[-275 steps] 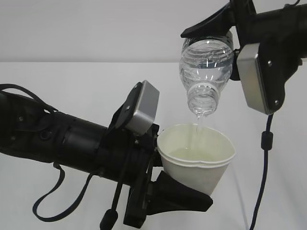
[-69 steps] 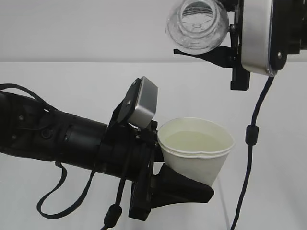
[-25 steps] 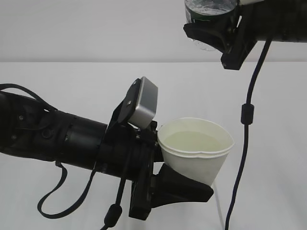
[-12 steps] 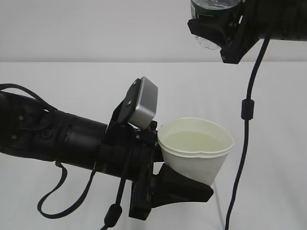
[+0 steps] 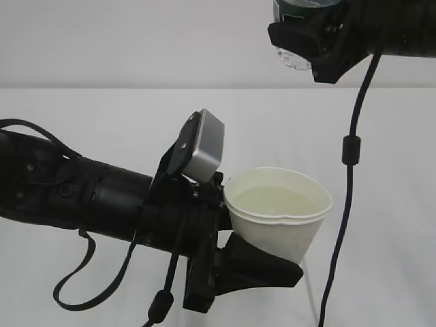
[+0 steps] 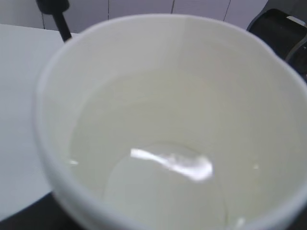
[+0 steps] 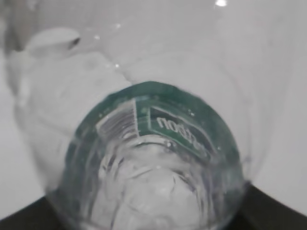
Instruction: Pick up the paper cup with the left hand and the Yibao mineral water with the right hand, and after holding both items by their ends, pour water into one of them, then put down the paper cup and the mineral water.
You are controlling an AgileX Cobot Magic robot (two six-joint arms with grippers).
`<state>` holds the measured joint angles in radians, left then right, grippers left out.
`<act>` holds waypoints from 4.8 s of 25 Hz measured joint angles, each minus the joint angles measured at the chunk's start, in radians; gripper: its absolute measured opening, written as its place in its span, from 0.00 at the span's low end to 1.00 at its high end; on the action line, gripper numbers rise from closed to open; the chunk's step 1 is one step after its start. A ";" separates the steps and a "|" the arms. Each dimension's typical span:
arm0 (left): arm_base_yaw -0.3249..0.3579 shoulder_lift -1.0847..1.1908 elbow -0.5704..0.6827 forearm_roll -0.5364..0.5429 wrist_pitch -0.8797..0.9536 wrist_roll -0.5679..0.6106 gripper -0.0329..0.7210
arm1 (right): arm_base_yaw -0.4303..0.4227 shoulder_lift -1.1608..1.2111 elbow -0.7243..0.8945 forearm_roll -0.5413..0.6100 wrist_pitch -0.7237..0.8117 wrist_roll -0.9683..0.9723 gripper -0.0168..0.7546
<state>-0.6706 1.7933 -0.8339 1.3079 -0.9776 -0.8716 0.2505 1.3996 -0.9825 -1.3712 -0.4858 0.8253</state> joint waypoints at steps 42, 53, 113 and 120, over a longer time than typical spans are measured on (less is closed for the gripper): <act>0.000 0.000 0.000 -0.001 0.039 0.000 0.62 | 0.000 0.120 0.000 0.062 0.219 0.042 0.56; 0.000 0.000 0.000 -0.001 0.049 0.000 0.62 | 0.000 0.161 0.000 0.096 0.222 0.023 0.56; 0.000 0.000 0.000 -0.003 0.076 0.000 0.62 | -0.199 0.166 0.483 1.162 -0.377 -0.799 0.56; 0.000 0.000 0.000 -0.003 0.076 0.000 0.62 | -0.199 0.166 0.520 1.239 -0.425 -0.837 0.56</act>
<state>-0.6706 1.7933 -0.8339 1.3045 -0.9018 -0.8716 0.0515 1.5652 -0.4630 -0.1317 -0.9112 -0.0115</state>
